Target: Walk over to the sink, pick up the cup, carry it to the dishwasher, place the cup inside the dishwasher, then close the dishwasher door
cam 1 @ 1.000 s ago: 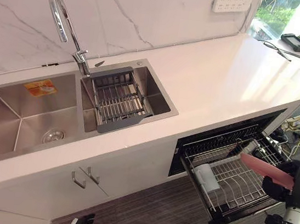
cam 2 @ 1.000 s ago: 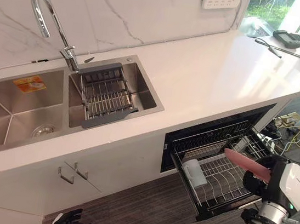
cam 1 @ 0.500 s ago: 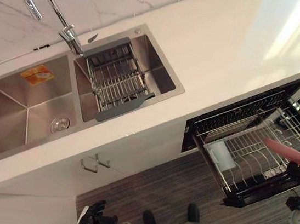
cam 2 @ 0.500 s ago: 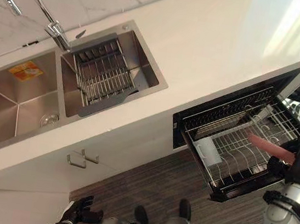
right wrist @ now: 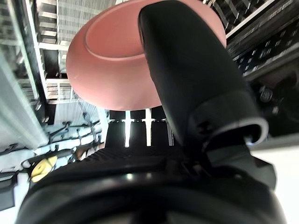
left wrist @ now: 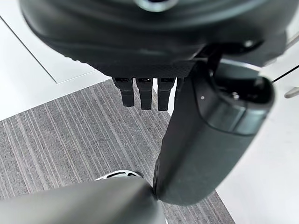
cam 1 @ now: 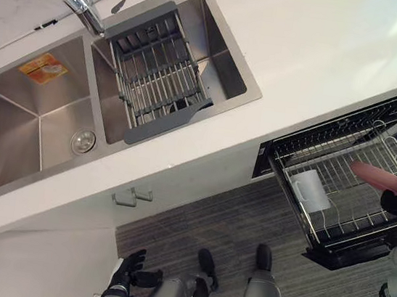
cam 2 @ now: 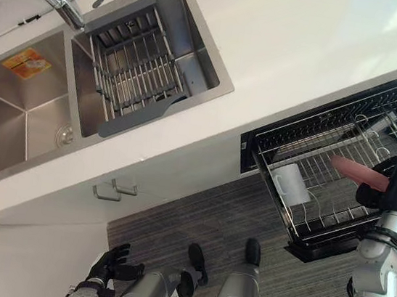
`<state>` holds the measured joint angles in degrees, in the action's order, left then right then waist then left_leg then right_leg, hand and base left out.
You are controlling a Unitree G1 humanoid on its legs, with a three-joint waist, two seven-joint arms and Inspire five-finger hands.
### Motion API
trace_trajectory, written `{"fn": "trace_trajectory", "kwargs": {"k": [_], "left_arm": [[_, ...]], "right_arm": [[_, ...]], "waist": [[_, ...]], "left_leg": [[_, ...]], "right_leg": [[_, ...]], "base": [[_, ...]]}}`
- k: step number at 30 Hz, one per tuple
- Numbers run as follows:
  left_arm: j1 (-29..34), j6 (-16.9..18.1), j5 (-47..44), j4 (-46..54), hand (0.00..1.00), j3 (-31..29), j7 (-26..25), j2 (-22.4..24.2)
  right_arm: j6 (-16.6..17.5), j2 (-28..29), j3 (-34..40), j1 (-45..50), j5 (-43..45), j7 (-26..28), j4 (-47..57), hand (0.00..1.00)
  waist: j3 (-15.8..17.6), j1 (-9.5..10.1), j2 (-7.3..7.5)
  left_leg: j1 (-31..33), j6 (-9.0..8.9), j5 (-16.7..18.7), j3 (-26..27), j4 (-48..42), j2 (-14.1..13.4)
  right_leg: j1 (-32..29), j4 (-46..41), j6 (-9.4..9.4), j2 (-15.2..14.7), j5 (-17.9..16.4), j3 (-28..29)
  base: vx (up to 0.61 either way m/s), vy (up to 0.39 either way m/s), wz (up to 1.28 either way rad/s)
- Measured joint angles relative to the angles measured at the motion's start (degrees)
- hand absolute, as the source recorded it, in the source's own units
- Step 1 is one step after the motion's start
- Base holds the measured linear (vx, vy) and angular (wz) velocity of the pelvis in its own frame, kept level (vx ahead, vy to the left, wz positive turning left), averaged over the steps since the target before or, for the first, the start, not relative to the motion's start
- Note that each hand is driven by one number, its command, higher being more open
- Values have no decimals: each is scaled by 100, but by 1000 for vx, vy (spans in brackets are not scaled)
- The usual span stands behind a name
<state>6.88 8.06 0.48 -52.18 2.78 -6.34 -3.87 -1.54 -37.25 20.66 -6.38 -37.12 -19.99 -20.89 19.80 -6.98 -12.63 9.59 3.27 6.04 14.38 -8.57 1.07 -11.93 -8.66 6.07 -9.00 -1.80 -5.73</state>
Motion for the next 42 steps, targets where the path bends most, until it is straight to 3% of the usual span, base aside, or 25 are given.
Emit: {"fn": "trace_trajectory", "kwargs": {"k": [2,3,12,27,34,38,42], "left_arm": [[-1,8,-4,4,90,4,-3,1],[-4,19,-4,4,90,5,-5,1],[-56,11,-5,3,90,29,-86,24],[-130,-134,4,31,90,-19,-83,113],[-140,-160,21,28,90,-109,34,81],[-177,-163,21,51,90,-127,60,51],[-181,-191,21,66,90,-131,153,54]], "right_arm": [[-2,-2,-111,-118,2,0,-160,30],[-2,-2,-167,-164,5,0,-220,90],[-63,189,-322,-459,332,-208,-229,90],[-38,1288,364,234,1643,-139,1076,90],[79,1658,418,645,2478,164,1574,90],[430,1996,498,703,3315,348,1882,90],[677,2361,608,724,4040,595,2206,90]], "waist": [[4,1,0],[4,1,-1],[3,24,-13],[24,-1,25],[-19,-6,211],[-86,17,429],[-147,19,553]], "left_leg": [[26,23,-17,-17,9,14],[48,25,-30,-37,12,25],[90,20,-106,-125,83,66],[-40,-29,-158,-197,155,87],[-173,-28,-159,-49,217,85],[-224,-19,-159,-7,249,79],[-250,-3,-166,20,302,84]], "right_leg": [[-27,-16,2,-13,1,-14],[-40,-17,6,-23,4,-35],[-62,-1,20,-54,22,-102],[144,194,33,-55,149,-134],[244,386,46,-20,280,41],[289,481,42,-2,324,99],[306,545,43,2,348,122]], "base": [[-33,21,6],[-24,23,8],[-3,14,6],[-7,10,1],[-12,13,-13],[-14,7,-7],[9,2,-4]]}}
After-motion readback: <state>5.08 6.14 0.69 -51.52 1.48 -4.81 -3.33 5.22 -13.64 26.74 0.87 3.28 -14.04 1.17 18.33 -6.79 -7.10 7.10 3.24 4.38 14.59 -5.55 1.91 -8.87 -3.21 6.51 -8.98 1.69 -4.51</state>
